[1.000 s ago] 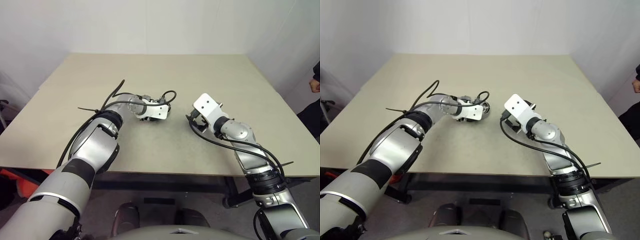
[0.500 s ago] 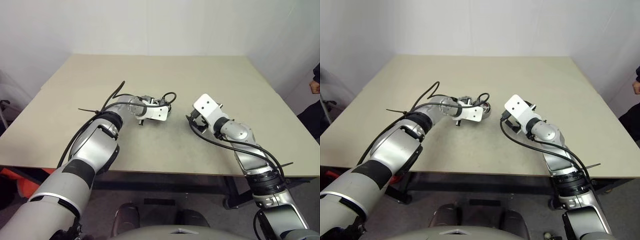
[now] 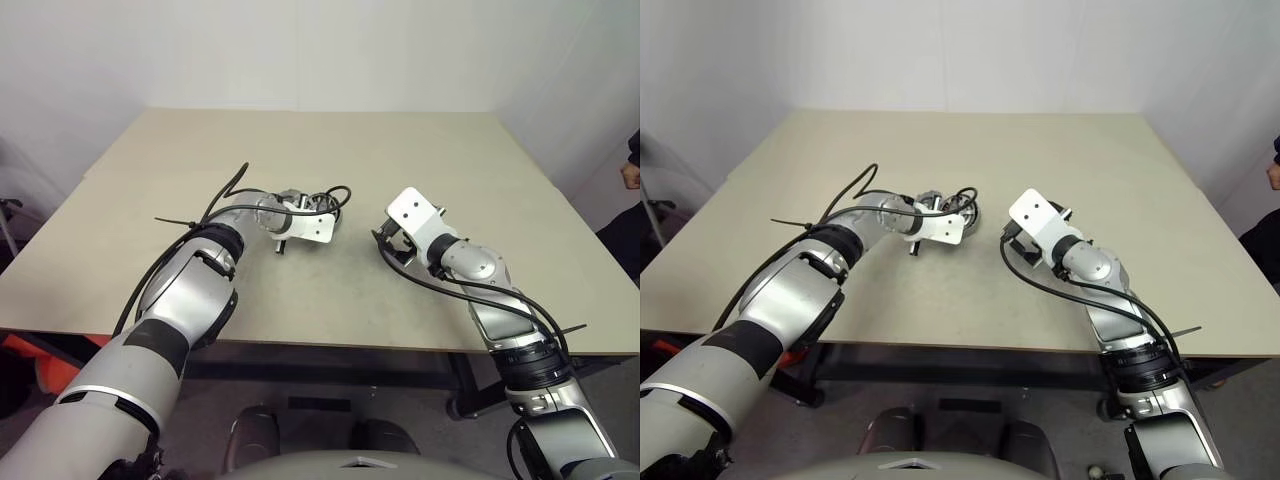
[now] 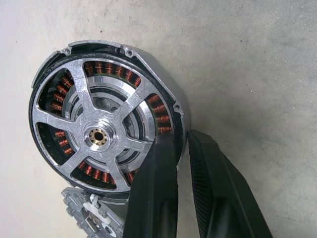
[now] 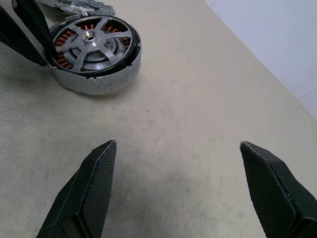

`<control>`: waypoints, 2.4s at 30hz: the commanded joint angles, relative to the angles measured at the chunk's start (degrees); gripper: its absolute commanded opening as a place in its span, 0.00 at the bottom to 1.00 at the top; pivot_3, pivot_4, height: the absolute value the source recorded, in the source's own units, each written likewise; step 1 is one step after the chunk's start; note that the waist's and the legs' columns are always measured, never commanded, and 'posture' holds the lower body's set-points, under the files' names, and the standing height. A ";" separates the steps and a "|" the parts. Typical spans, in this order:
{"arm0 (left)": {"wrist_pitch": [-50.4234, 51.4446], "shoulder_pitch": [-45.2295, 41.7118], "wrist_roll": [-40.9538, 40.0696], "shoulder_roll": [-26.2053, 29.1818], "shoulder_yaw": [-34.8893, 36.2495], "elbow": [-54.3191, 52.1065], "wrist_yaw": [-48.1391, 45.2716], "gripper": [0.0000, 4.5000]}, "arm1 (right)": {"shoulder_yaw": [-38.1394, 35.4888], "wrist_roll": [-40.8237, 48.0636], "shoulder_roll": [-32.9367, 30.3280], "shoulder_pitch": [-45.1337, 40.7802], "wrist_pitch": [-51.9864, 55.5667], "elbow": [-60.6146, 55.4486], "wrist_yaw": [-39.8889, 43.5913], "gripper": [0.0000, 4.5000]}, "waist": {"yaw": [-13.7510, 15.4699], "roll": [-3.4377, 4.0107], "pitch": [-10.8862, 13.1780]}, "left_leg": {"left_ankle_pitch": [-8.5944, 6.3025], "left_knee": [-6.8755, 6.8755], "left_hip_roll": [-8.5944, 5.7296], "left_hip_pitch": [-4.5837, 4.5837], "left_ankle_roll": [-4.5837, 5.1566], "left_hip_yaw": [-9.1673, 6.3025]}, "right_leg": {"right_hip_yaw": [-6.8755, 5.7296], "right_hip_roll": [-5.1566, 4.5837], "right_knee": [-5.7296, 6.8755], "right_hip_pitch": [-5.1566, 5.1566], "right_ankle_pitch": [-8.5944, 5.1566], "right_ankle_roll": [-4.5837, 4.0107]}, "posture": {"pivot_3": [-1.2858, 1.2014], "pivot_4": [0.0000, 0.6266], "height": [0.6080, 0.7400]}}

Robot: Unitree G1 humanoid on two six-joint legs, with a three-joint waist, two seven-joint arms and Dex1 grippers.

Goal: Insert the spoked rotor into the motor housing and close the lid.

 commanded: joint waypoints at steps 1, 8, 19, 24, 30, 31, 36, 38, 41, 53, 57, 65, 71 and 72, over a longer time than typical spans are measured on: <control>-1.07 -1.07 -0.65 0.90 0.52 -0.60 -0.70 0.06 | -0.52 -0.18 -0.14 -1.01 -0.90 -1.08 -0.47 1.00 | 0.00 0.00 0.00 | 0.00 0.00 0.00 0.00 0.00 -0.01 | 0.00 0.00 0.00 -0.01 0.00 0.00 | 0.52 0.00 1.00; -5.93 -3.66 -5.19 0.36 3.66 -2.38 -10.44 0.06 | -1.81 0.12 -1.21 -0.51 -0.46 -1.64 -0.24 1.00 | 0.03 -0.01 0.01 | -0.04 -0.09 -0.04 -0.27 0.05 -0.02 | 0.00 -0.02 -0.06 -0.23 0.16 -0.31 | 0.52 0.00 1.00; -13.20 -5.58 -8.25 -0.70 3.78 -4.90 -21.39 0.06 | -2.44 0.23 -2.37 0.79 0.20 -2.53 -0.10 1.00 | 0.18 -0.04 0.05 | -0.14 -0.06 -0.33 -0.89 0.23 0.05 | 0.00 -0.31 -0.06 -0.65 0.09 -0.22 | 0.52 0.00 1.00; -15.66 -5.32 -7.71 -1.84 2.72 -5.28 -23.68 0.06 | -2.89 0.20 -2.82 1.14 0.60 -2.81 -0.48 1.00 | 0.38 -0.05 0.06 | -0.19 -0.06 -0.32 -0.82 0.33 0.08 | 0.00 -0.31 -0.02 -0.65 0.08 -0.21 | 0.52 0.00 1.00; -17.29 -3.60 -6.80 -2.77 1.35 -5.33 -24.47 0.06 | -2.93 0.05 -2.70 2.02 1.11 -3.76 -0.83 1.00 | 0.42 -0.05 0.07 | -0.17 -0.04 -0.32 -0.79 0.31 0.08 | 0.00 -0.31 0.01 -0.65 0.09 -0.21 | 0.52 0.00 1.00; -17.40 -3.34 -6.67 -2.88 1.12 -5.32 -24.41 0.06 | -2.89 0.02 -2.67 2.13 1.18 -3.89 -0.87 1.00 | 0.46 -0.05 0.06 | -0.17 -0.04 -0.32 -0.79 0.31 0.08 | 0.00 -0.31 0.02 -0.65 0.08 -0.21 | 0.52 0.00 1.00; -16.57 -2.18 -6.20 -3.54 0.29 -4.75 -24.36 0.06 | -2.63 -0.04 -2.54 2.10 1.36 -4.05 -0.92 1.00 | 0.60 -0.05 0.06 | -0.18 -0.02 -0.32 -0.79 0.33 0.08 | 0.00 -0.31 0.01 -0.64 0.09 -0.21 | 0.52 0.00 1.00; -15.95 -1.86 -6.12 -3.77 0.26 -4.66 -23.61 0.19 | -2.50 -0.08 -2.50 1.96 1.33 -4.01 -0.89 1.00 | 0.66 -0.05 0.06 | -0.18 -0.02 -0.32 -0.77 0.32 0.08 | 0.01 -0.31 0.02 -0.63 0.09 -0.21 | 0.52 0.00 1.00; -15.25 -1.43 -6.40 -4.04 0.62 -4.82 -22.17 0.30 | -2.37 -0.07 -2.50 1.77 1.22 -3.89 -0.77 1.00 | 0.71 -0.05 0.06 | -0.18 -0.02 -0.32 -0.66 0.32 0.08 | 0.01 -0.31 0.02 -0.53 0.08 -0.21 | 0.52 0.00 1.00; -10.74 -1.83 -16.30 -0.85 8.91 -8.26 -25.74 0.30 | -2.06 -0.62 -5.76 -1.09 -2.31 -2.30 1.85 1.00 | 0.89 -0.04 0.06 | -0.17 -0.01 -0.33 -0.57 0.31 0.09 | 0.02 -0.31 0.06 -0.46 0.09 -0.21 | 0.52 0.00 1.00; -2.19 1.68 -24.83 1.19 15.46 -15.95 -28.66 0.30 | 0.51 0.05 -10.50 -3.33 -7.01 -1.05 9.31 1.00 | 0.91 -0.03 0.05 | -0.17 0.00 -0.32 -0.54 0.31 0.12 | 0.03 -0.32 0.08 -0.44 0.08 -0.22 | 0.52 0.00 1.00; 25.16 19.49 -35.96 2.40 23.17 -47.76 -21.47 0.30 | 8.24 -0.22 -20.02 -9.53 -21.49 6.98 29.30 1.00 | 0.54 -0.01 0.07 | -0.21 0.03 -0.22 -0.47 0.37 0.21 | 0.04 -0.31 0.14 -0.43 0.03 -0.31 | 0.52 0.00 1.00; 44.05 35.14 -43.46 -2.29 28.50 -70.53 -7.26 0.30 | 14.09 -4.90 -19.04 -21.16 -35.29 22.66 35.12 1.00 | -0.72 -0.01 0.07 | -0.20 0.13 -0.15 -0.53 0.36 0.23 | -0.01 -0.28 0.17 -0.43 0.04 -0.32 | 0.52 0.00 1.00; 47.63 36.82 -45.78 -3.73 30.02 -73.57 -4.61 0.30 | 14.93 -5.37 -18.42 -22.82 -37.29 24.95 36.00 1.00 | -0.95 -0.01 0.07 | -0.19 0.14 -0.13 -0.55 0.36 0.24 | -0.01 -0.26 0.17 -0.45 0.04 -0.33 | 0.52 0.00 1.00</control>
